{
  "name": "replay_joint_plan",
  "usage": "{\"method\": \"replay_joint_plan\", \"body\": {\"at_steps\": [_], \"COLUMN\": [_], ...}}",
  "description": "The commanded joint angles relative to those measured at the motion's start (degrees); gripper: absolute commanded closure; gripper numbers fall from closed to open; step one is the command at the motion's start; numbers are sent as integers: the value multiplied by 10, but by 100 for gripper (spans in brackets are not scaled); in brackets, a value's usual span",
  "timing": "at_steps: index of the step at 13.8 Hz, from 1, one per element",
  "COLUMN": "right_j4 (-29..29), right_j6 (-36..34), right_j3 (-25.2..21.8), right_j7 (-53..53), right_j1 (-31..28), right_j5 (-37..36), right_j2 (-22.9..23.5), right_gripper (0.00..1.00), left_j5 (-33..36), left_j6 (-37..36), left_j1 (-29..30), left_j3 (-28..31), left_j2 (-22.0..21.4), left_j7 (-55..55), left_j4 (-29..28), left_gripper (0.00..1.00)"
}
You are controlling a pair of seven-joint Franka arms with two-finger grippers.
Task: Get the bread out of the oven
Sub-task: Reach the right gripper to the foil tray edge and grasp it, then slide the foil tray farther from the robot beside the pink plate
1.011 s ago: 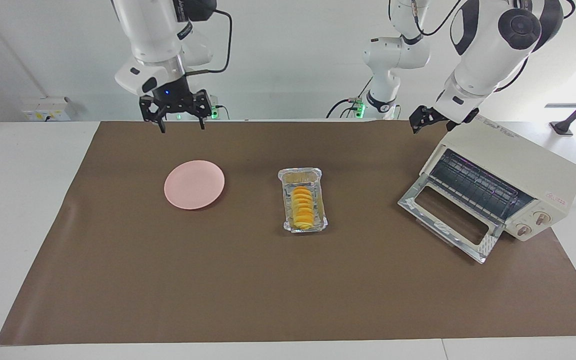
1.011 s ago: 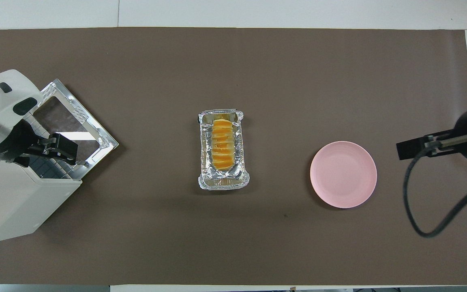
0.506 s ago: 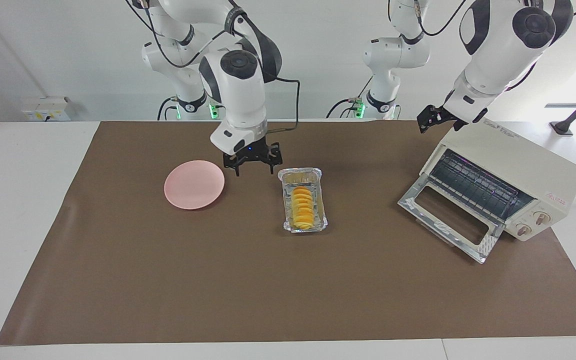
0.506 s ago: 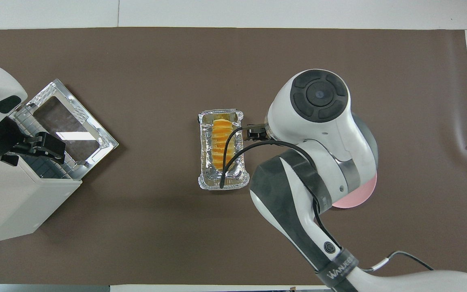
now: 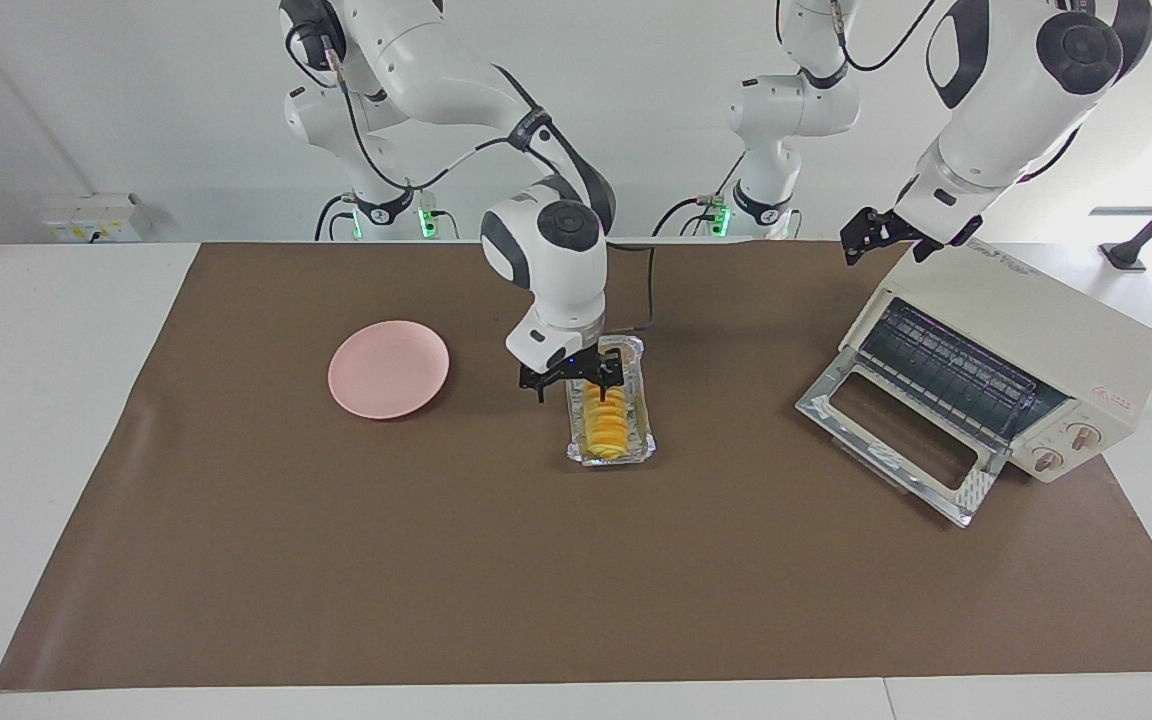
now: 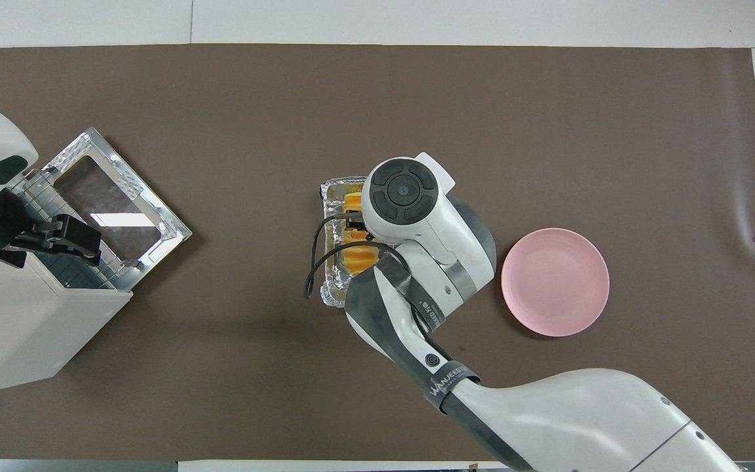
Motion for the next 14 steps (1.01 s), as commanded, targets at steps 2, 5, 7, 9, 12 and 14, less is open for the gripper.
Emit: {"method": "replay_joint_plan", "body": {"at_steps": [2, 5, 7, 9, 12, 14], "right_j4": [7, -5, -14, -28, -43, -43], "right_j6": [18, 43, 54, 67, 76, 77], "right_j3": [-2, -2, -2, -2, -2, -2], "right_j7": [-16, -18, -18, -20, -31, -31], "right_j1": [-21, -22, -21, -21, -21, -21], "right_j5": [-12, -11, -12, -12, -12, -12], "right_j2": [13, 14, 14, 11, 8, 8], "right_gripper": [0, 1, 1, 2, 24, 77], "left_j5": [-3, -3, -2, -3, -3, -2], "left_j6": [-5, -5, -5, -5, -5, -5], "left_j1": [9, 9, 9, 9, 9, 9], "left_j3": [-2, -2, -2, -2, -2, -2], "left_j2": [-19, -21, -21, -21, -22, -22], "left_j7": [1, 1, 1, 1, 1, 1], "left_j4": [-1, -1, -1, -1, -1, -1], "left_gripper": [0, 0, 0, 0, 0, 0]}}
